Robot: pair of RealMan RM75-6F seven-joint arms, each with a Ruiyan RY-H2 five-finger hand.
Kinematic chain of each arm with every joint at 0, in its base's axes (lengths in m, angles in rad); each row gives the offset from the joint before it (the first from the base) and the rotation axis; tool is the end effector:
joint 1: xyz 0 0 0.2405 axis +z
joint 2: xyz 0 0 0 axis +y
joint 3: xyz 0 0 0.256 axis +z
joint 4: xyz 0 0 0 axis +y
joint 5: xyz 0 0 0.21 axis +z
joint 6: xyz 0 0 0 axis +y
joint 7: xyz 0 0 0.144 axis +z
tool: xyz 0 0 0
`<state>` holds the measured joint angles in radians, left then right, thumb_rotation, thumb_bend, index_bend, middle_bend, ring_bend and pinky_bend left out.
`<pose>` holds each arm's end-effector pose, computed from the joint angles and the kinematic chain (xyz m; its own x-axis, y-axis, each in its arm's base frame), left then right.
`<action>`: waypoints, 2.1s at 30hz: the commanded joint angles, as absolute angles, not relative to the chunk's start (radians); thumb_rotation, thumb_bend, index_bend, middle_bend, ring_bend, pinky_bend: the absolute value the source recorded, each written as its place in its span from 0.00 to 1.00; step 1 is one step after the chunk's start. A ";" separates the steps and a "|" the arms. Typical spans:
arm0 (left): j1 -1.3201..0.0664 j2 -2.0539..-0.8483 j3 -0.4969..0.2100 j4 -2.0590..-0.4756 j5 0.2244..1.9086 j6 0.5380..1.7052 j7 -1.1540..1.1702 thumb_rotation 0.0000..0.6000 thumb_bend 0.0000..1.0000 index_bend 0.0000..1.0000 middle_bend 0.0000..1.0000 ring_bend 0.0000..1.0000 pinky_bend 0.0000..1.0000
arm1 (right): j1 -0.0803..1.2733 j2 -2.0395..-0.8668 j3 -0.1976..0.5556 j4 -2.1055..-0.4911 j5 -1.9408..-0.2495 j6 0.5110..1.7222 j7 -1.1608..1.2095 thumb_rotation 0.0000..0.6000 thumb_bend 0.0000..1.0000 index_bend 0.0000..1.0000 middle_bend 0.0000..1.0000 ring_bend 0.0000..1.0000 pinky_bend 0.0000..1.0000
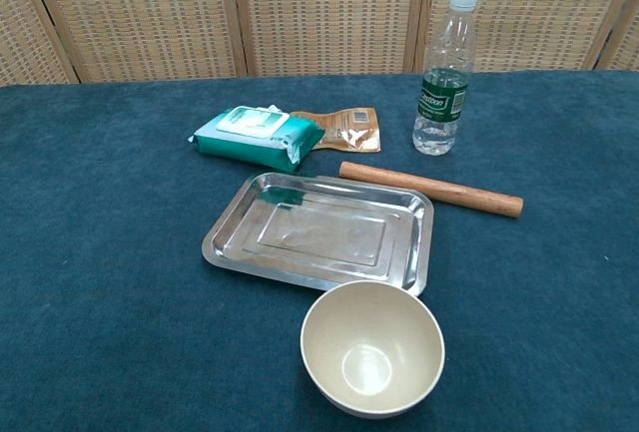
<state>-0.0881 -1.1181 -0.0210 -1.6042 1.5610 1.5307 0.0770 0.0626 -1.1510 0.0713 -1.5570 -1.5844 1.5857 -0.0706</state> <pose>-0.3037 0.1758 0.1587 0.4757 -0.0222 0.8794 0.8767 -0.0698 -0.4760 -0.3044 -0.1778 0.1652 0.4750 0.1167 0.8722 -0.8731 -0.0612 0.4837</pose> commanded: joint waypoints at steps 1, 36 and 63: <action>-0.087 -1.119 -0.021 -1.604 1.561 1.531 0.077 1.00 0.00 0.00 0.00 0.00 0.00 | 0.063 -1.151 0.068 -1.557 -1.587 1.583 -0.071 1.00 0.00 0.00 0.00 0.00 0.00; -0.121 -1.164 -0.068 -1.571 1.446 1.452 0.137 1.00 0.00 0.00 0.00 0.00 0.00 | 0.654 -1.366 -0.071 -1.516 -2.158 0.991 0.021 1.00 0.00 0.19 0.00 0.00 0.00; -0.123 -1.158 -0.068 -1.571 1.439 1.450 0.115 1.00 0.00 0.00 0.00 0.00 0.00 | 0.685 -1.504 -0.109 -1.391 -2.037 1.119 0.012 1.00 0.43 0.63 0.00 0.00 0.00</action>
